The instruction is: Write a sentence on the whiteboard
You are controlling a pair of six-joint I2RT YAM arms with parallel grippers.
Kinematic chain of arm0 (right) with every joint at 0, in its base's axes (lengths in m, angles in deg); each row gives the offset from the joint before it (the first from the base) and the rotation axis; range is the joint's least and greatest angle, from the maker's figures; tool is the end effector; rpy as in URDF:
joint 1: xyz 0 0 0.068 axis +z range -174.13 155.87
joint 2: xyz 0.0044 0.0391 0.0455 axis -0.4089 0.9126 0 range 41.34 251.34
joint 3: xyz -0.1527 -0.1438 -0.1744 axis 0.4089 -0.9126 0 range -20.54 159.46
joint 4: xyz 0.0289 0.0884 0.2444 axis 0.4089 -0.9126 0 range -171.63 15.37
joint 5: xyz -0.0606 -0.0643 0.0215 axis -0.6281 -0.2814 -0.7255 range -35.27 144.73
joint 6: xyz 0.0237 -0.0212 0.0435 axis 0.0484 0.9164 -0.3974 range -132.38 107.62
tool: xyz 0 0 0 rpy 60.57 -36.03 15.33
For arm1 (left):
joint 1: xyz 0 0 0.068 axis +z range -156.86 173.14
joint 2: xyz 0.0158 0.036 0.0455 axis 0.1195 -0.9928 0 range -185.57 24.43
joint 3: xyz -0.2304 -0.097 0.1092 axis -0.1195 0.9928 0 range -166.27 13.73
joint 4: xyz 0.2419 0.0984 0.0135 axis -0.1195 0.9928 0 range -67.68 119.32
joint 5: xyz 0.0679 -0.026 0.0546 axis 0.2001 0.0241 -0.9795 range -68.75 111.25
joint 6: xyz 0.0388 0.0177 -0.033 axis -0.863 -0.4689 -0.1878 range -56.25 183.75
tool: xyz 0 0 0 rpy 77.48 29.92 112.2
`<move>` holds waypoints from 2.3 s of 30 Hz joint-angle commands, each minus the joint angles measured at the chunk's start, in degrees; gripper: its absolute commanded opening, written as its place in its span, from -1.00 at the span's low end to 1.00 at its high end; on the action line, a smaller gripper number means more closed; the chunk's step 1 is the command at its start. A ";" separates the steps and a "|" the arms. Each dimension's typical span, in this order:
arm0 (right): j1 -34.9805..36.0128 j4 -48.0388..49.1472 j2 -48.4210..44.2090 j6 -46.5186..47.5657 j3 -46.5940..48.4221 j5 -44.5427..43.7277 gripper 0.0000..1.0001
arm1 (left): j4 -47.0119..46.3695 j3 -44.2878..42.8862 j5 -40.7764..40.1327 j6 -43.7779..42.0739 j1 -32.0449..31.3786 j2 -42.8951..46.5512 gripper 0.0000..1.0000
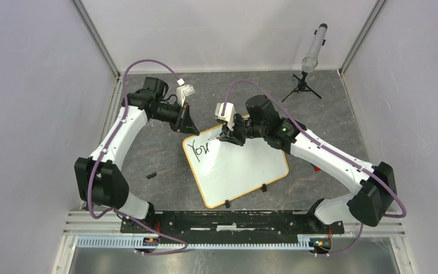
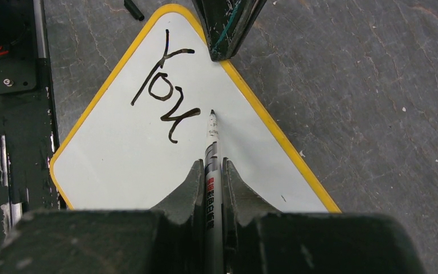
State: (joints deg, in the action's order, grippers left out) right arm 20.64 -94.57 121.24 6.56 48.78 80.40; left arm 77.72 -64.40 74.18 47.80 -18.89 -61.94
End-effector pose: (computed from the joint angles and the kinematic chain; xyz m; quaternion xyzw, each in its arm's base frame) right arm 0.2141 0.2342 0.3336 -0.5404 0.6609 0.2961 0.4283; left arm 0.2844 -0.0897 0.3157 0.3093 0.8212 -0.4266 0.2189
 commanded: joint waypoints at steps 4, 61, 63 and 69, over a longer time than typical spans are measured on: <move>0.31 1.92 -0.04 0.62 0.71 -1.23 -1.00 | 2.79 -0.45 0.71 -1.68 -2.03 0.28 -0.95; 0.85 1.03 -5.36 2.33 -7.91 -2.34 -1.00 | 2.80 -0.66 0.52 -1.54 -2.21 0.12 -0.95; 0.84 1.00 -4.91 2.50 -7.11 -2.93 -1.00 | 2.79 -0.56 0.51 -1.54 -2.21 0.08 -0.95; -0.54 1.13 -3.01 2.59 -3.49 -3.44 -1.00 | 2.79 -0.60 0.48 -1.50 -2.21 0.14 -0.95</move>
State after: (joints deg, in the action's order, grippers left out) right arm 21.47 -94.55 116.72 8.68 41.30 79.51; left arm 77.91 -64.66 73.26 47.58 -19.26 -61.94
